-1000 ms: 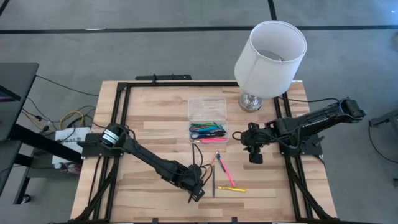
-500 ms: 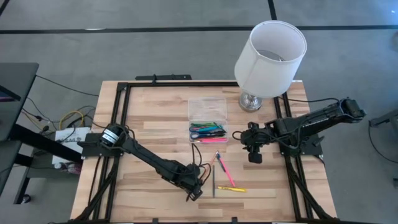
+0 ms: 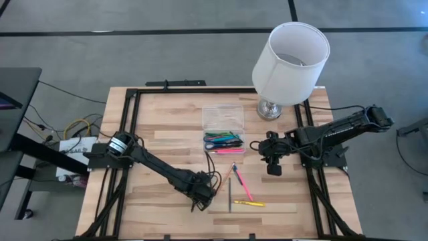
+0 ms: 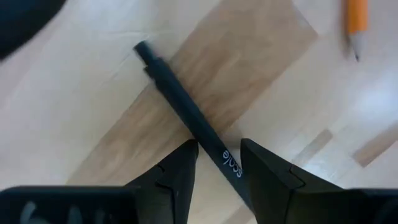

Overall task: Pick & place school supplies into a supply box
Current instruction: Put the black ballpen into the transparent supply box, then put the pink pencil into the transparent supply box

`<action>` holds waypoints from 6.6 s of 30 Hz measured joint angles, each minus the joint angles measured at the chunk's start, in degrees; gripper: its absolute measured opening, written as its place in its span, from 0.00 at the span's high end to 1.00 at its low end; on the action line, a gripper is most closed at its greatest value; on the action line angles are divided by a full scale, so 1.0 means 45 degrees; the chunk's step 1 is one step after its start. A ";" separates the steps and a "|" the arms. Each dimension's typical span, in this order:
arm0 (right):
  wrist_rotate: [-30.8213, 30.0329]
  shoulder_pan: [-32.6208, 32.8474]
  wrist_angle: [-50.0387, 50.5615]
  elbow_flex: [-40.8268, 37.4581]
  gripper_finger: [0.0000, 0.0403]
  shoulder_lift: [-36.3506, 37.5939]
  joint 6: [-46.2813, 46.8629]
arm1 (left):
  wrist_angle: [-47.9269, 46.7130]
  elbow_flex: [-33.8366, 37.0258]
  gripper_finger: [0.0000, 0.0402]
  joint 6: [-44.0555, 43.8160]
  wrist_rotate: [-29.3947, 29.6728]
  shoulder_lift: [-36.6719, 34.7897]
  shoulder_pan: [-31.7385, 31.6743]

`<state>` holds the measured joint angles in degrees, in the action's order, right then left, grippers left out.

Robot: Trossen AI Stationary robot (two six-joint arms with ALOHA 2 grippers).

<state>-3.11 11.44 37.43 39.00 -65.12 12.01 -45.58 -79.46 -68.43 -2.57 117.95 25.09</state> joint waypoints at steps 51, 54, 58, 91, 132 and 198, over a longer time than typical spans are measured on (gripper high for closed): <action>-0.0119 0.0000 -0.0169 0.0000 0.76 0.0000 0.0341 | -0.1195 0.0058 0.86 1.0444 0.1079 0.0025 -0.0183; -0.0304 0.0019 -0.0306 0.0002 0.76 0.0000 0.0374 | -0.1195 0.0058 0.89 0.9774 0.1156 0.0024 -0.0183; -0.0311 0.0019 -0.0710 0.0000 0.76 -0.0003 0.0374 | -0.1152 0.0058 0.93 0.9385 0.1271 0.0024 -0.0183; -0.0430 0.0622 -0.0845 0.0005 0.76 -0.0005 0.2269 | -0.2381 -0.4012 0.94 1.4537 0.3861 0.0107 -0.5015; -0.1974 0.1957 -0.0707 0.0000 0.76 -0.0005 0.3977 | 0.0557 -0.4217 0.69 1.5847 0.2636 0.0899 -0.6327; -0.1054 0.3735 -0.2741 0.3235 0.76 -0.8092 1.2103 | 0.2859 0.7155 0.67 1.4338 0.3494 -1.4528 -0.5467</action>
<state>-7.86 28.25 25.10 53.56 -101.54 66.47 -32.72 -47.27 -3.90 13.16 52.58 0.49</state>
